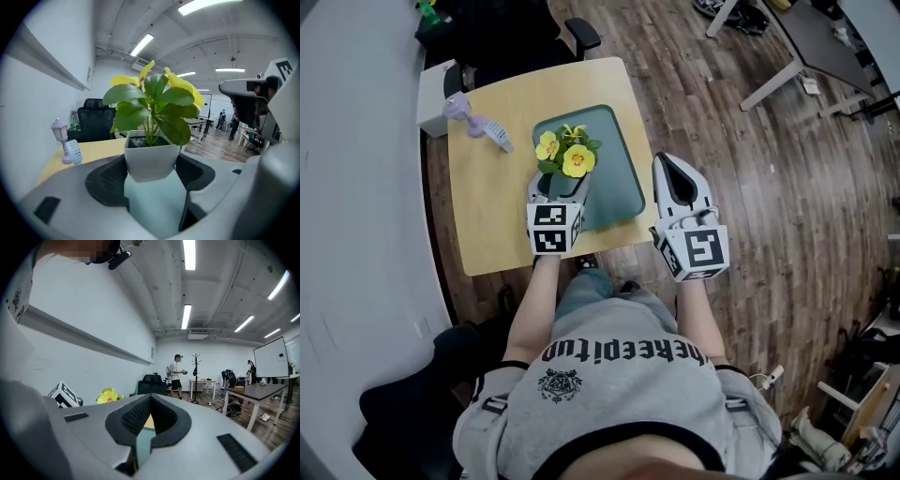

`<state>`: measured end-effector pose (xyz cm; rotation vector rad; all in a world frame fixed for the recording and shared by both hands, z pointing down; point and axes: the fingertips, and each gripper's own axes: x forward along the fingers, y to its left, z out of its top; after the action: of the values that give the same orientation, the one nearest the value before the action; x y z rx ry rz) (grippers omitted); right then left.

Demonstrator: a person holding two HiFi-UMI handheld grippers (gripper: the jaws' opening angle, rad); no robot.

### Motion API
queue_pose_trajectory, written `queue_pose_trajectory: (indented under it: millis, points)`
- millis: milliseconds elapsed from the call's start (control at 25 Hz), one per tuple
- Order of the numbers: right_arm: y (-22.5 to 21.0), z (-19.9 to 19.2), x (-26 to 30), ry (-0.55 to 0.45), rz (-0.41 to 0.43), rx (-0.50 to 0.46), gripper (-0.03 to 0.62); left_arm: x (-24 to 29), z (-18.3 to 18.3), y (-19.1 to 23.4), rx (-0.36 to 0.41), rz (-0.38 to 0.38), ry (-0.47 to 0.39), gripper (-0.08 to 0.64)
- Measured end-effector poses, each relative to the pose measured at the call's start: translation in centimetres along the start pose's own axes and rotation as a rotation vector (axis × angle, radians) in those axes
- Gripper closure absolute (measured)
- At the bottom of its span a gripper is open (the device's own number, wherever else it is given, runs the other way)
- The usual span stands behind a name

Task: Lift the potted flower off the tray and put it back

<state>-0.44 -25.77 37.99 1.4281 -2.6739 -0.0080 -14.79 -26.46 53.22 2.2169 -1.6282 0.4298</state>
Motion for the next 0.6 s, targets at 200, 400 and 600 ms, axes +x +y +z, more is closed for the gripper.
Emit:
queue_pose_trajectory:
  millis: [200,400,600]
  points:
    - [1.0,0.8,-1.1,-0.02,0.031,-0.008,0.589,-3.4,1.9,-0.4,-0.019,0.023,-0.051,0.23]
    - [1.9,1.7,-2.9,-0.047,0.059,-0.012,0.589,-7.0,3.6,-1.5,-0.02,0.046,-0.104,0.23]
    - [2.2,2.8,-4.8,-0.081,0.072,-0.01,0.589,-10.1,5.2,-2.6,-0.016,0.07,-0.159,0.23]
